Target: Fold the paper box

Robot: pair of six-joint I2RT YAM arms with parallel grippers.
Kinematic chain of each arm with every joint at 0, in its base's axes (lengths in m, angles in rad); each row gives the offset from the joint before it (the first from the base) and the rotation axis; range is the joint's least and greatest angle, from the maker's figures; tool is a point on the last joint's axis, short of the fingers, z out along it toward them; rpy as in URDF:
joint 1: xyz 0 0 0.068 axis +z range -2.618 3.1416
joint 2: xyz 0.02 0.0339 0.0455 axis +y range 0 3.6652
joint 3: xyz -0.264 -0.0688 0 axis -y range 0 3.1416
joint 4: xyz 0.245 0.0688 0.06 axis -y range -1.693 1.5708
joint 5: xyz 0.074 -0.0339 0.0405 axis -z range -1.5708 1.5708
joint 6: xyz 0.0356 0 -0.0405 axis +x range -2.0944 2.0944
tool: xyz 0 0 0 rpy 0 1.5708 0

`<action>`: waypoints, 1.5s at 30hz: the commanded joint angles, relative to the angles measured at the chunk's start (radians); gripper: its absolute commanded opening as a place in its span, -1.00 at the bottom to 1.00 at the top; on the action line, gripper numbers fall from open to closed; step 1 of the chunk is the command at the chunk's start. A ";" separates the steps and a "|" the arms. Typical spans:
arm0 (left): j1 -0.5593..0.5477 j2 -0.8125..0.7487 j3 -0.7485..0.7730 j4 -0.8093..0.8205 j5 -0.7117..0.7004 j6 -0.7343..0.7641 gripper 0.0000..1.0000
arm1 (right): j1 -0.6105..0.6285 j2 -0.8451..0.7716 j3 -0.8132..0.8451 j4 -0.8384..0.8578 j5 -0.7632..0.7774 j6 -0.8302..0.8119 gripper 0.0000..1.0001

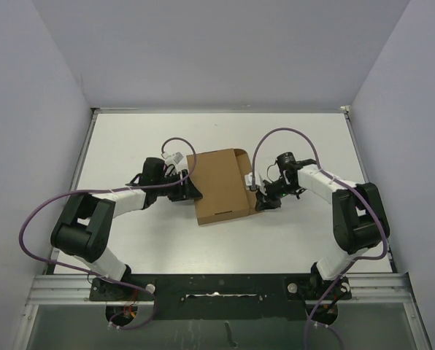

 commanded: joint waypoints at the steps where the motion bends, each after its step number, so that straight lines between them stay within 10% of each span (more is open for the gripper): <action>1: -0.006 0.049 0.014 -0.051 -0.040 0.028 -0.05 | 0.069 -0.001 0.021 0.025 0.024 0.020 -1.00; 15: -0.016 0.051 0.028 -0.058 -0.039 0.024 -0.05 | 0.159 -0.028 0.059 0.058 0.098 0.120 -0.96; 29: -0.001 0.044 0.030 -0.072 -0.028 0.035 -0.04 | -0.006 -0.201 0.057 -0.001 -0.025 0.105 -0.06; 31: -0.001 0.047 0.034 -0.072 -0.025 0.035 -0.03 | -0.051 -0.206 0.054 0.039 -0.048 0.194 -0.13; 35: 0.000 0.048 0.040 -0.073 -0.021 0.035 -0.03 | -0.156 -0.153 0.041 0.265 0.020 0.619 -0.94; 45: 0.001 0.052 0.046 -0.078 -0.016 0.042 -0.03 | -0.210 0.129 0.126 0.365 0.231 1.082 -1.00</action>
